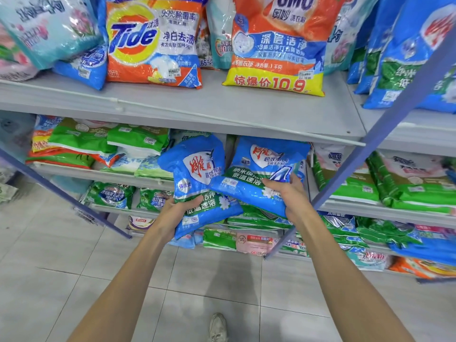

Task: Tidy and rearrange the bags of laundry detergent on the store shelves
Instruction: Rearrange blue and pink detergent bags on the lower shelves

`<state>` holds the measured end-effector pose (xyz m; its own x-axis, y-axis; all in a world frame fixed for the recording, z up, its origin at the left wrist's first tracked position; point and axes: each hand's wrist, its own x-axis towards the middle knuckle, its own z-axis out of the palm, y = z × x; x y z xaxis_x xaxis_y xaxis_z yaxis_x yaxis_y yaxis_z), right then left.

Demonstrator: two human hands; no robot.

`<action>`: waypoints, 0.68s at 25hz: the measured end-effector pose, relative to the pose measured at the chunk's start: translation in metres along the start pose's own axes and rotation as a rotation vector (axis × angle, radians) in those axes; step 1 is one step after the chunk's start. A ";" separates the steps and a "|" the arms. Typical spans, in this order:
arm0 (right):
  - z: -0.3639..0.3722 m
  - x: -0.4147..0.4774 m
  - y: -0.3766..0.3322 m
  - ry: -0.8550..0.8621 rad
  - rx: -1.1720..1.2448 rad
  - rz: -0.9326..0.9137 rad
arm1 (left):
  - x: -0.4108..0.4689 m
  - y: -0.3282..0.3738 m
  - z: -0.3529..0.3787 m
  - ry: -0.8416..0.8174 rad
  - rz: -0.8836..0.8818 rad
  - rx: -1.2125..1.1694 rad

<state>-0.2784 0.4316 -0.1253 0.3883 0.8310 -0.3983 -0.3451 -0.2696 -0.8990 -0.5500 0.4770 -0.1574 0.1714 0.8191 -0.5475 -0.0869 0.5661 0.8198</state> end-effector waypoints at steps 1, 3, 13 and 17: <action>-0.007 -0.008 0.001 -0.005 0.004 -0.014 | -0.012 -0.004 0.000 0.013 0.007 -0.014; -0.025 -0.030 0.007 -0.043 0.057 0.015 | -0.035 -0.015 -0.001 0.013 0.027 -0.050; -0.150 -0.143 -0.005 -0.133 0.120 -0.016 | -0.121 -0.044 0.042 -0.058 0.081 -0.062; -0.213 -0.177 -0.039 -0.107 0.038 -0.148 | -0.158 -0.037 0.101 -0.181 0.162 -0.030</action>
<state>-0.1520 0.1914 -0.0583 0.3448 0.9077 -0.2391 -0.3241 -0.1239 -0.9379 -0.4744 0.3172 -0.0848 0.3259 0.8707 -0.3683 -0.1557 0.4337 0.8875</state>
